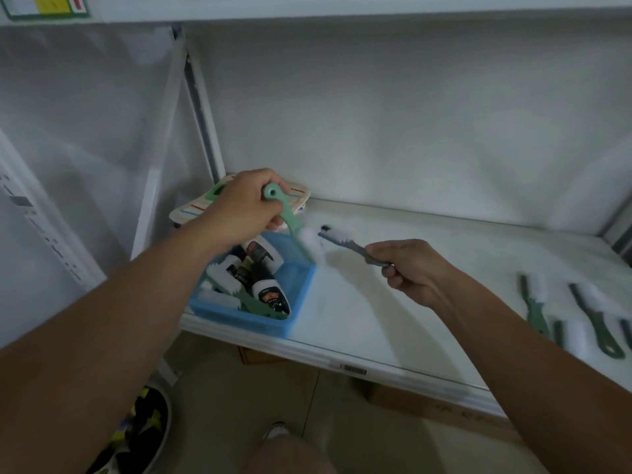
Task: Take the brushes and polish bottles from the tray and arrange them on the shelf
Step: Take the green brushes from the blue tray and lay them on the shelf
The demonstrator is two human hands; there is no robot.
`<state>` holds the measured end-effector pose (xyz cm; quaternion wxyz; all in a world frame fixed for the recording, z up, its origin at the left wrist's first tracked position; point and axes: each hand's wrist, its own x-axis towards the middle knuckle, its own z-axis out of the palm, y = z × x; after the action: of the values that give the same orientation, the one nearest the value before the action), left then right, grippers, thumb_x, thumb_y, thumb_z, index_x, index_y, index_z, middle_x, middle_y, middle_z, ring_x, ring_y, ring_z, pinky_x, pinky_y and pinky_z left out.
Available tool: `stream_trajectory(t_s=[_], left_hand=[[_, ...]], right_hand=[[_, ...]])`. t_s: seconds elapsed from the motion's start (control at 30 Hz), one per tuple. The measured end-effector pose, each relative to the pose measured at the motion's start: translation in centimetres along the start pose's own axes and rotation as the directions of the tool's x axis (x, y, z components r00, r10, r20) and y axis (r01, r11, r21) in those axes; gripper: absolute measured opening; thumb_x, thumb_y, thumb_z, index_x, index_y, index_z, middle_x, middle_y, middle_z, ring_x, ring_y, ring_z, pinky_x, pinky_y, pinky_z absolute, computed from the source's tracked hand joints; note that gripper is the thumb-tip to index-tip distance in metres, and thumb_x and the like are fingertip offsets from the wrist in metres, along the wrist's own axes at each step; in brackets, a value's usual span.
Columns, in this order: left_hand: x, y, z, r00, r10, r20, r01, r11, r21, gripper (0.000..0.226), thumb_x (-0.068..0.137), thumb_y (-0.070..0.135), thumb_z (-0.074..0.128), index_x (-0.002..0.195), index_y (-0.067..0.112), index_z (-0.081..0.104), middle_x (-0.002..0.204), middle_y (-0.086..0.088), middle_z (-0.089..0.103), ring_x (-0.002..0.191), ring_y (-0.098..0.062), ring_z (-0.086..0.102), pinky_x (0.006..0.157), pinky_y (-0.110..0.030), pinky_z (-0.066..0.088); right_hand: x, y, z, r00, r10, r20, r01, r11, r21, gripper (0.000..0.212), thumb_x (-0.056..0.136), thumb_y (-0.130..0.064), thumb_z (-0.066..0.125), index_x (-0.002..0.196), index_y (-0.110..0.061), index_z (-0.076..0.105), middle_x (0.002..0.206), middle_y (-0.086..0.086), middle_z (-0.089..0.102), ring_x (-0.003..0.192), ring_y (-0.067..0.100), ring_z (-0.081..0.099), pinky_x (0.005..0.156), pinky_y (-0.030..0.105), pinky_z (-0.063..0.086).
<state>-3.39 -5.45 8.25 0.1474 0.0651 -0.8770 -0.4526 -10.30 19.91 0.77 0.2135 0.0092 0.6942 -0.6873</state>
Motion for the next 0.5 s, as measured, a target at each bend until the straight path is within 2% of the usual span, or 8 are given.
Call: stream_trajectory(t_s=[0.13,0.2,0.27,0.3,0.37,0.5], left_hand=[[-0.4,1.2,5.2,0.972,-0.225,-0.072,0.189,0.924,-0.331,0.015,0.09,0.0,0.052,0.085,0.011,0.06,0.099,-0.016,0.067,0.071,-0.026,0.074,0.064,-0.03,0.062],[-0.7,1.2,8.7,0.915,-0.403,-0.025,0.33,0.783,-0.528,0.015,0.091,-0.001,0.051,0.084,0.01,0.057,0.094,-0.016,0.065,0.063,-0.025,0.072,0.055,-0.028,0.062],[-1.3,1.3,12.6,0.828,-0.549,0.113,0.473,0.577,-0.666,0.008,0.091,0.0,0.053,0.088,0.007,0.056,0.084,-0.016,0.065,0.048,-0.019,0.068,0.044,-0.026,0.058],[-1.7,1.4,14.8,0.791,-0.584,0.183,0.526,0.496,-0.691,0.006,0.09,0.0,0.054,0.092,0.005,0.056,0.081,-0.017,0.064,0.045,-0.018,0.067,0.042,-0.026,0.057],[-2.7,2.0,19.3,0.733,-0.618,0.286,0.601,0.39,-0.698,0.008,0.088,-0.002,0.057,0.095,0.001,0.057,0.078,-0.018,0.062,0.052,-0.021,0.065,0.043,-0.029,0.057],[-5.1,5.0,28.1,0.662,-0.643,0.385,0.669,0.276,-0.691,0.011,0.083,-0.008,0.064,0.079,-0.001,0.057,0.076,-0.017,0.059,0.062,-0.022,0.057,0.042,-0.025,0.056]], right_hand=[[-1.0,0.6,-4.0,0.999,0.001,-0.05,0.004,0.995,0.102,0.015,0.088,-0.008,0.071,0.102,-0.004,0.073,0.093,0.011,0.066,0.048,0.01,0.049,0.04,0.019,0.039],[-1.8,0.9,-6.7,0.996,-0.004,-0.089,0.017,0.989,0.149,0.018,0.089,-0.007,0.07,0.107,-0.004,0.072,0.093,0.011,0.065,0.049,0.01,0.051,0.041,0.019,0.041],[-2.9,1.3,-10.1,0.988,-0.014,-0.153,0.042,0.982,0.182,0.021,0.089,-0.005,0.069,0.11,-0.004,0.071,0.091,0.01,0.065,0.05,0.011,0.052,0.043,0.019,0.043],[-3.4,1.6,-12.0,0.981,-0.023,-0.192,0.06,0.98,0.19,0.022,0.089,-0.005,0.069,0.111,-0.003,0.071,0.089,0.009,0.066,0.05,0.012,0.052,0.043,0.019,0.044],[-4.6,2.3,-16.1,0.955,-0.042,-0.293,0.099,0.978,0.184,0.021,0.088,-0.003,0.069,0.11,-0.003,0.07,0.084,0.008,0.066,0.05,0.012,0.051,0.042,0.018,0.043],[-7.1,4.5,-24.5,0.858,-0.035,-0.513,0.101,0.99,0.1,0.016,0.087,-0.002,0.07,0.102,-0.004,0.072,0.08,0.012,0.066,0.052,0.014,0.047,0.04,0.018,0.041]])
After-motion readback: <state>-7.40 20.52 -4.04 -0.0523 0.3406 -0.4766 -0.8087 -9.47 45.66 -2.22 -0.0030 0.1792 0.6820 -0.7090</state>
